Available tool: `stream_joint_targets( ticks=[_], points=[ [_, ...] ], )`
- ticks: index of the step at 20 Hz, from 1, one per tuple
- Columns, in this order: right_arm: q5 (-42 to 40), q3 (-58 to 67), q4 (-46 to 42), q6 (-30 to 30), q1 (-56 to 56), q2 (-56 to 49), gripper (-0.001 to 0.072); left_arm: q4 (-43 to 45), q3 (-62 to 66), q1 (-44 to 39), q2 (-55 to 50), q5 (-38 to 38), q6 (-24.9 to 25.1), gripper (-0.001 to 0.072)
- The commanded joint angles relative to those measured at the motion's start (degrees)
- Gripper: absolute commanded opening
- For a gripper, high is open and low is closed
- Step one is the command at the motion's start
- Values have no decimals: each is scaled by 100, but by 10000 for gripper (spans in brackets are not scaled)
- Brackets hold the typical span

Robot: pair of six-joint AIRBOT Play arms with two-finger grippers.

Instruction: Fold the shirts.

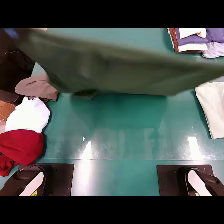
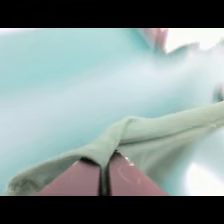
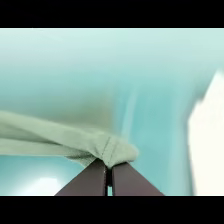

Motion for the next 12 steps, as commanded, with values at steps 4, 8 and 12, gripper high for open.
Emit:
stream_joint_targets(
  ticks=[4, 8, 12],
  points=[
    [177, 3320, -37, 26, -424, -398, 18, 2, 2942, 7, 85, 264, -503, 25],
    [129, 2964, -37, 26, -568, -52, 18, -9, 3436, 7, 87, 26, -822, 24],
    [160, 1886, 22, 26, -560, -24, 18, 269, 2072, 7, 63, -415, -844, 25]
  ],
)
